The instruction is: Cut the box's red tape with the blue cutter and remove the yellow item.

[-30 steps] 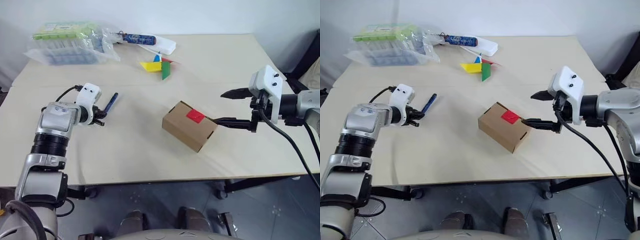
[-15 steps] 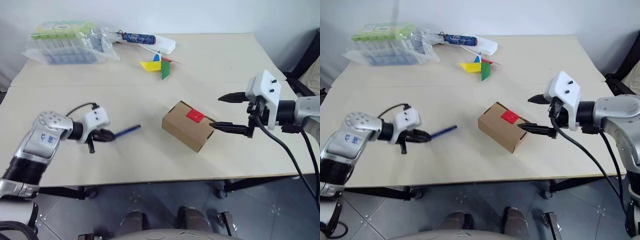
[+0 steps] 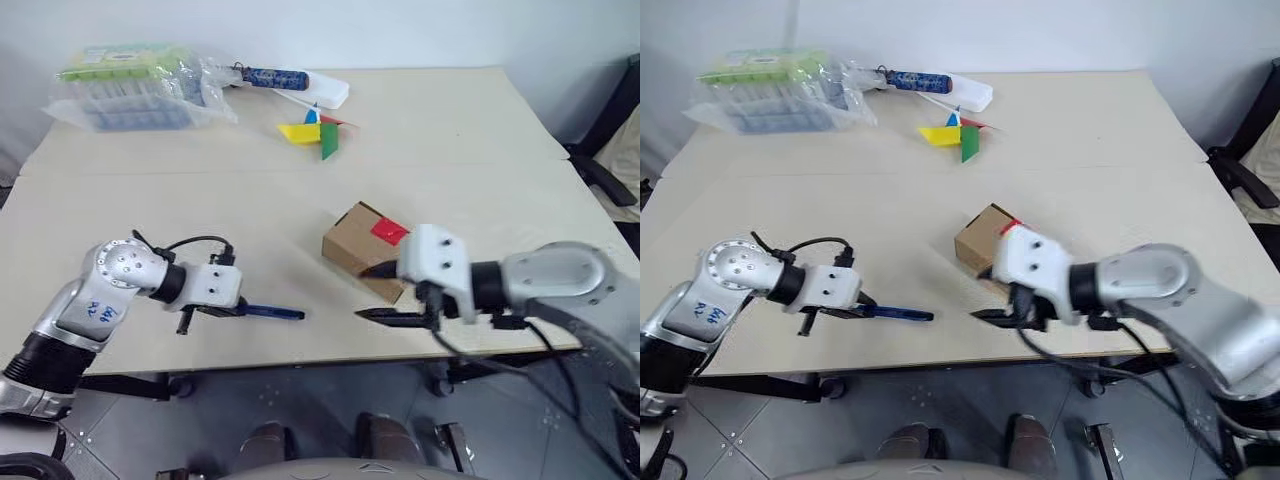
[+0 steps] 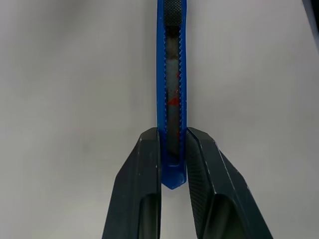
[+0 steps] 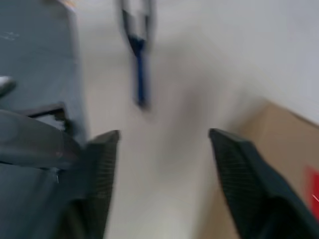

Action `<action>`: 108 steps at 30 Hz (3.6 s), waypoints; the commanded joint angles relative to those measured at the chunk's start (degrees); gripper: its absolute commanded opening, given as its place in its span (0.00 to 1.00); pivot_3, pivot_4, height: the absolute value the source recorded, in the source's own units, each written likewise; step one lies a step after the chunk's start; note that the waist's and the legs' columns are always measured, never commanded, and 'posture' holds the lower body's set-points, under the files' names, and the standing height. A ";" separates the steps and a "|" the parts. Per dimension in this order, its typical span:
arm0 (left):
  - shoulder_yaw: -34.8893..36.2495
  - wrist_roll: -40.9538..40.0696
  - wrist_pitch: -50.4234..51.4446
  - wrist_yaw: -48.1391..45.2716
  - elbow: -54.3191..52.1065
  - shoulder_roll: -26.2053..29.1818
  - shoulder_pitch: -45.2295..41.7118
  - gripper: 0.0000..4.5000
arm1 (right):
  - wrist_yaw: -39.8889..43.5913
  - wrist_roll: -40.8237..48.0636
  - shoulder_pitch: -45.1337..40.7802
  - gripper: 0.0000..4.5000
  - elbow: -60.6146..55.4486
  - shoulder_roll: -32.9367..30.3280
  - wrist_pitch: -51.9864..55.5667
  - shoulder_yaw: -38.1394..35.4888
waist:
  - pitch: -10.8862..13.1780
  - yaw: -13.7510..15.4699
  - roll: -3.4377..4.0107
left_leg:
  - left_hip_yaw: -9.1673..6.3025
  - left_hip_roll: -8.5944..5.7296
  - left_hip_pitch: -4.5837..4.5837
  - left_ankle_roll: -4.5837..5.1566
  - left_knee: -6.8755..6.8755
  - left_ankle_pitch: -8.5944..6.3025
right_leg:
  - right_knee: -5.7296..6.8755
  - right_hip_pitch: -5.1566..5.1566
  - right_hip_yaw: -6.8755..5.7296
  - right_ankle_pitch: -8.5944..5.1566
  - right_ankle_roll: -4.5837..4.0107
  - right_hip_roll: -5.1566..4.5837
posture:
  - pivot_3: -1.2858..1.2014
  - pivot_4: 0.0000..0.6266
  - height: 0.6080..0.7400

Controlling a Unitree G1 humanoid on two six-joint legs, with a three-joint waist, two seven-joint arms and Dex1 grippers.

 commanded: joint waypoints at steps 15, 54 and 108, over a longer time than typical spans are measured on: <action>-1.14 0.45 11.70 -0.29 -14.44 1.03 7.35 0.09 | -0.24 -25.91 -6.58 0.01 10.36 10.24 -14.18 29.81 | -0.01 -0.20 0.01 | 0.04 -0.01 0.00 0.05 -0.01 -0.03 | 0.01 -0.01 -0.03 0.00 0.00 0.01 | 0.52 0.24 1.00; -4.69 2.26 16.94 -0.01 -16.84 1.16 6.90 0.09 | 4.28 -43.95 1.58 0.01 20.31 18.18 -25.31 34.70 | -0.32 -0.20 0.14 | 0.04 0.02 0.23 0.03 -0.01 -0.04 | 0.06 0.14 0.00 -0.03 -0.04 0.02 | 0.52 0.24 1.00; 18.31 -8.48 -14.75 14.42 12.47 -9.36 -3.99 0.09 | 7.86 -10.67 -20.88 0.99 21.79 13.69 17.12 -9.28 | -0.38 -0.22 0.23 | 0.00 0.04 -0.01 0.03 -0.07 -0.05 | 0.09 -0.14 0.02 -0.01 -0.08 0.02 | 0.52 0.24 1.00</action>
